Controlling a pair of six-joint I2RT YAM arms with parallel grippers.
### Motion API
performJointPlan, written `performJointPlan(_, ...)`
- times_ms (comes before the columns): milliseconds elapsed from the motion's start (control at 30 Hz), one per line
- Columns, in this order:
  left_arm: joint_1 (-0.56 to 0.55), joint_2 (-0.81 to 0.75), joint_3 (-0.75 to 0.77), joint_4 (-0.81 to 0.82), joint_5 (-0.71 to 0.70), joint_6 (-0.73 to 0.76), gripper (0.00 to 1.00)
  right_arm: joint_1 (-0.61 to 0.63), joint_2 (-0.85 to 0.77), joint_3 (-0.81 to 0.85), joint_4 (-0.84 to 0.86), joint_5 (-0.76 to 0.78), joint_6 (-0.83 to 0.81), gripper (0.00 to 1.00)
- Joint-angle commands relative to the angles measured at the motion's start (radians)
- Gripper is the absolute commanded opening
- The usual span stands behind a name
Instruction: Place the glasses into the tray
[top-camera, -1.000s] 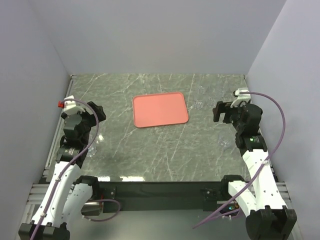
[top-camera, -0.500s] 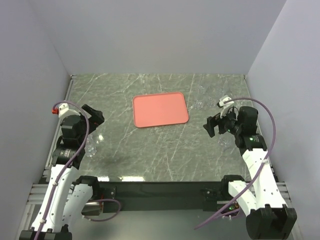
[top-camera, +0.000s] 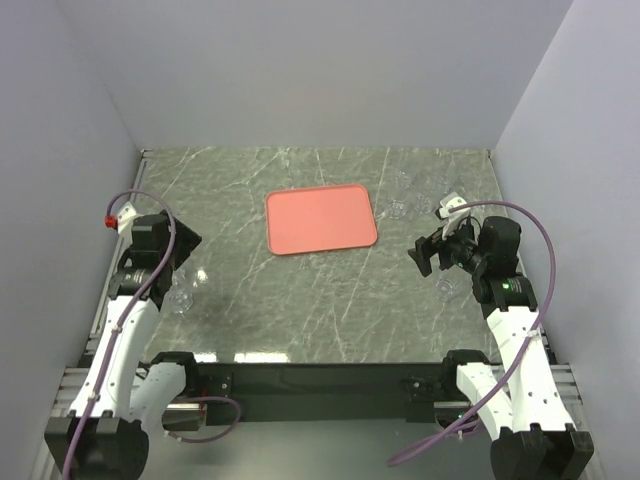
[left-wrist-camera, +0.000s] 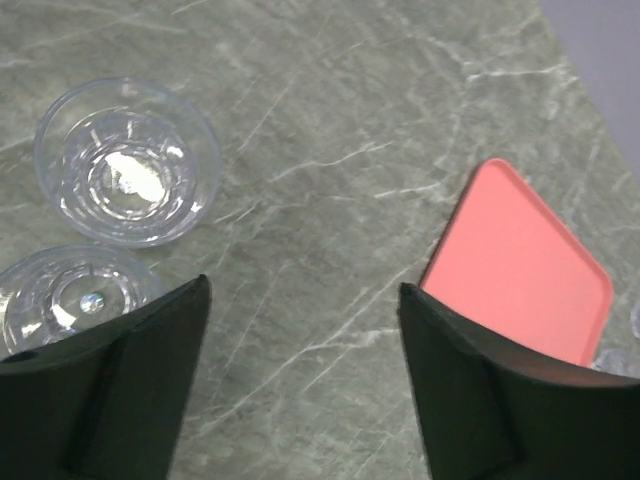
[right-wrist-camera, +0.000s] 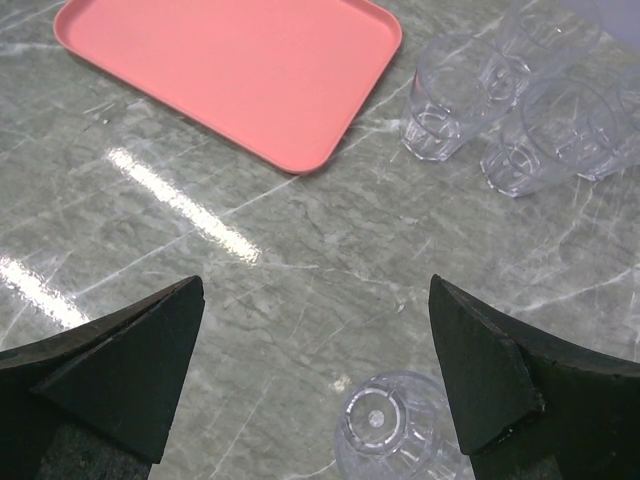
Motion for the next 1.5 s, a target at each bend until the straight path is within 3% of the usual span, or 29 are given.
performJointPlan(0, 0.007, 0.055, 0.057, -0.028, -0.046, -0.059, 0.79, -0.004, -0.004, 0.001, 0.009, -0.002, -0.013, 1.0)
performJointPlan(67, 0.043, 0.107, 0.065, -0.024, -0.055, -0.075, 0.68, -0.004, -0.002, 0.0, 0.011, -0.003, -0.013, 1.0)
performJointPlan(100, 0.049, 0.127, 0.08, -0.027, -0.057, -0.088, 0.57, -0.004, -0.002, 0.0, 0.011, -0.003, -0.013, 0.99)
performJointPlan(200, 0.064, 0.221, 0.127, -0.044, -0.072, -0.104, 0.42, -0.004, 0.001, 0.0, 0.009, -0.002, -0.013, 0.99)
performJointPlan(467, 0.084, 0.43, 0.21, -0.111, -0.127, -0.098, 0.4, -0.004, 0.002, -0.004, 0.012, 0.006, -0.013, 0.99)
performJointPlan(833, 0.095, 0.542, 0.215, -0.126, -0.166, -0.113, 0.39, -0.002, 0.009, -0.007, 0.015, 0.014, -0.013, 0.99)
performJointPlan(1067, 0.095, 0.597, 0.244, -0.119, -0.158, -0.099, 0.3, -0.004, 0.009, -0.007, 0.014, 0.015, -0.015, 0.99)
performJointPlan(1367, 0.095, 0.606, 0.272, -0.048, -0.081, -0.004, 0.01, -0.015, 0.004, -0.007, 0.014, 0.015, -0.016, 0.99)
performJointPlan(1467, 0.096, 0.586, 0.273, -0.012, -0.005, 0.069, 0.0, -0.018, 0.004, -0.008, 0.015, 0.012, -0.015, 0.99)
